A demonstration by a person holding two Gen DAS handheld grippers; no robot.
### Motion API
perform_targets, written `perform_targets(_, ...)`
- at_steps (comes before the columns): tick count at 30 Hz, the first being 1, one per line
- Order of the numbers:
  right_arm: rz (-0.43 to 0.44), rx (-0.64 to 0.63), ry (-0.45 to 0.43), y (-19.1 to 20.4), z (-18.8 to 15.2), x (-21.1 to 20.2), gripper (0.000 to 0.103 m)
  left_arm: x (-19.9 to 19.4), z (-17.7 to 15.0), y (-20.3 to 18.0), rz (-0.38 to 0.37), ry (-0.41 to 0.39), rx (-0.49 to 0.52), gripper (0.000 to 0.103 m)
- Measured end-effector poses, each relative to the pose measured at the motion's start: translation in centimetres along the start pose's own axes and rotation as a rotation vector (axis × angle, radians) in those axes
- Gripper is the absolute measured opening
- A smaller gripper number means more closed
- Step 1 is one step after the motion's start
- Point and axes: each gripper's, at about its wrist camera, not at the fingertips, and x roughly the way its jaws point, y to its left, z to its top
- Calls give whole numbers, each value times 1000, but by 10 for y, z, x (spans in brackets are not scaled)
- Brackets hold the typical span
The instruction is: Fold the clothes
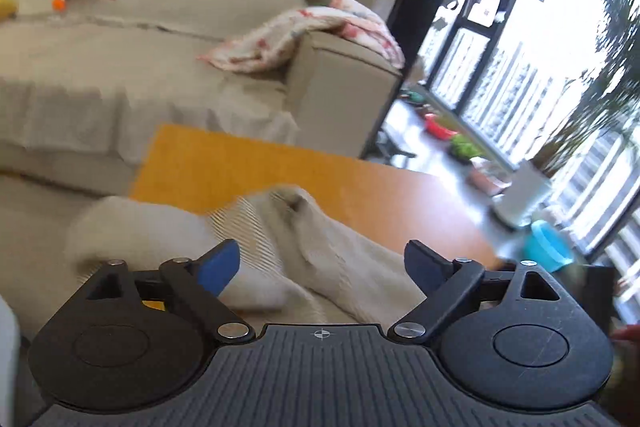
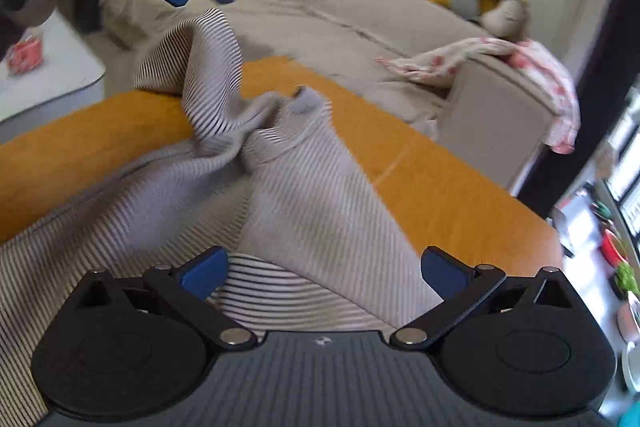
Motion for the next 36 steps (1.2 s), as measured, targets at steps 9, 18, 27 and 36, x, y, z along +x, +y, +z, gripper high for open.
perform_targets(9,-183,-374,2,-17,15,20,103,51,-61,-30,-72,-10,63,97)
perform_targets(18,-780,-492,87,-150,11,89,97,79,-77,-38,-43,48,151,97)
perform_targets(27,-127,245,-17,-155,-1,-8,94,94,-64,-26,-91,84,135,99)
perform_targets(36,-418,-472,96,-79,-37,29,103,93,-66,-30,-111,136,249,100)
